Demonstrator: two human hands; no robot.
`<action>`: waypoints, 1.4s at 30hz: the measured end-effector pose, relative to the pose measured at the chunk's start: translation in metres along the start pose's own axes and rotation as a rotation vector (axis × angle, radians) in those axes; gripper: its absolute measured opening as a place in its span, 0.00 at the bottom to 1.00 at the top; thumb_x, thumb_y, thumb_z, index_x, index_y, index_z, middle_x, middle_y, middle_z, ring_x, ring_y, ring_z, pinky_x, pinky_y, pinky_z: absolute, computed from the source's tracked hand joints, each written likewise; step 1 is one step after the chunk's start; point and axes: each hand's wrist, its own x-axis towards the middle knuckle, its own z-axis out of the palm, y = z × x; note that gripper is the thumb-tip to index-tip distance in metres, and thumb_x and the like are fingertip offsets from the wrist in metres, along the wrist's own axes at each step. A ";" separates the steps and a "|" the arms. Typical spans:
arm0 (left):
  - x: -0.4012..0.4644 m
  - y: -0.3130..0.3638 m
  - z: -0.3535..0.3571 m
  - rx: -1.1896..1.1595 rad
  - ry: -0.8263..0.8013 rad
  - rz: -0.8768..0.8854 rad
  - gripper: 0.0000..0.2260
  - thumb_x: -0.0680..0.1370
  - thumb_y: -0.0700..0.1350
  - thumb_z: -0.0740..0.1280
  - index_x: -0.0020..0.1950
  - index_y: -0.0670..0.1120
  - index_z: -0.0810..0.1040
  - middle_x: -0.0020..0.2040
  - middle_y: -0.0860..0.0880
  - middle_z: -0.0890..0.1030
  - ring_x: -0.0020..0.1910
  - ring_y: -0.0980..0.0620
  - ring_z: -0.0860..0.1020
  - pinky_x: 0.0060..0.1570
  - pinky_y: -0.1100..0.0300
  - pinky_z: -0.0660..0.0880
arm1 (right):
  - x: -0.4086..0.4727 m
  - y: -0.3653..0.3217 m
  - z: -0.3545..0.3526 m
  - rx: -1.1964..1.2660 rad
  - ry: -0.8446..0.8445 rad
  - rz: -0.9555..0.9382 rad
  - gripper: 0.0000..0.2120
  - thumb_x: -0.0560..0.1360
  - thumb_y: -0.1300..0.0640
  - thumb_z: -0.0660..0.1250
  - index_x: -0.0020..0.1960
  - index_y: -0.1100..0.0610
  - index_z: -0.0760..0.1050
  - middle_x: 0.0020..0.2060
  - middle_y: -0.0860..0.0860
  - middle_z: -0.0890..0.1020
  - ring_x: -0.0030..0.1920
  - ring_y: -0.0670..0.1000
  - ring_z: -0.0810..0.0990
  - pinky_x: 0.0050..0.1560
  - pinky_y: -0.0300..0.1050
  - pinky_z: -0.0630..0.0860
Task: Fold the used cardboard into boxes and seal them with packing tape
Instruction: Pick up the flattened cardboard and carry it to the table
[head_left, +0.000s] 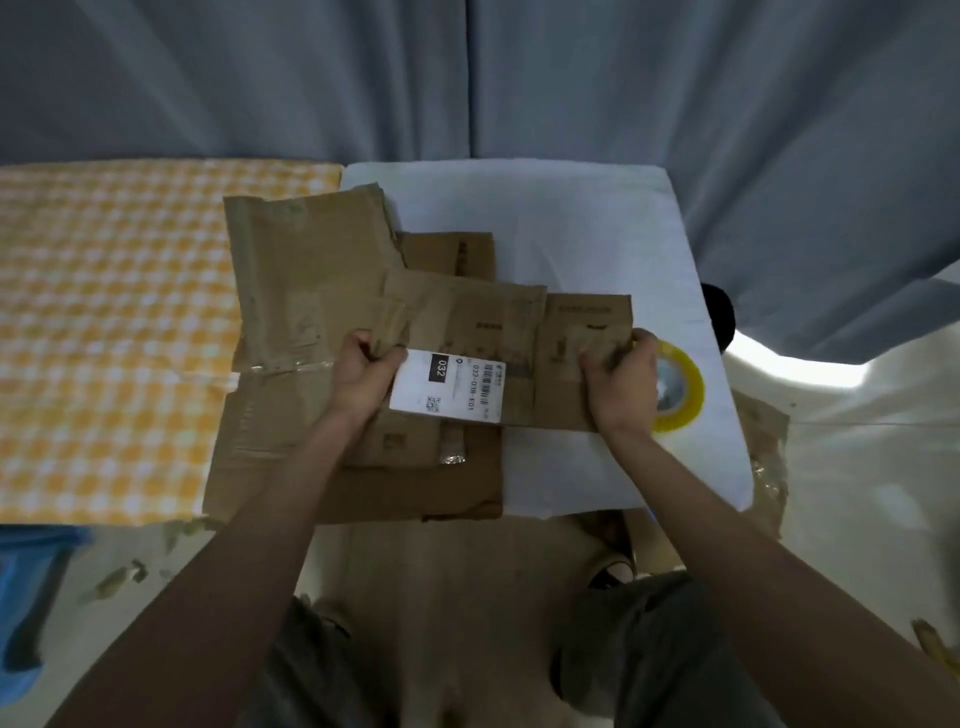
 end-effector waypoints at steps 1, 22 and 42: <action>0.007 -0.003 -0.006 -0.005 0.009 0.020 0.12 0.77 0.45 0.71 0.55 0.46 0.70 0.44 0.51 0.76 0.43 0.53 0.74 0.42 0.61 0.73 | 0.001 0.001 0.011 -0.005 -0.004 -0.008 0.24 0.78 0.53 0.68 0.68 0.61 0.65 0.63 0.60 0.76 0.62 0.62 0.76 0.61 0.58 0.73; -0.032 -0.017 -0.053 -0.184 0.149 0.320 0.10 0.76 0.42 0.70 0.56 0.45 0.76 0.41 0.52 0.79 0.38 0.53 0.78 0.25 0.64 0.73 | -0.023 0.004 0.014 0.288 -0.162 -0.214 0.26 0.76 0.49 0.69 0.69 0.56 0.65 0.61 0.54 0.78 0.59 0.55 0.77 0.61 0.52 0.76; -0.021 -0.012 -0.089 -0.013 0.188 0.497 0.13 0.78 0.44 0.68 0.61 0.46 0.71 0.54 0.46 0.78 0.50 0.48 0.78 0.46 0.56 0.74 | -0.052 0.021 0.008 0.085 -0.442 -0.213 0.11 0.80 0.51 0.67 0.56 0.52 0.68 0.48 0.50 0.80 0.46 0.51 0.80 0.48 0.51 0.78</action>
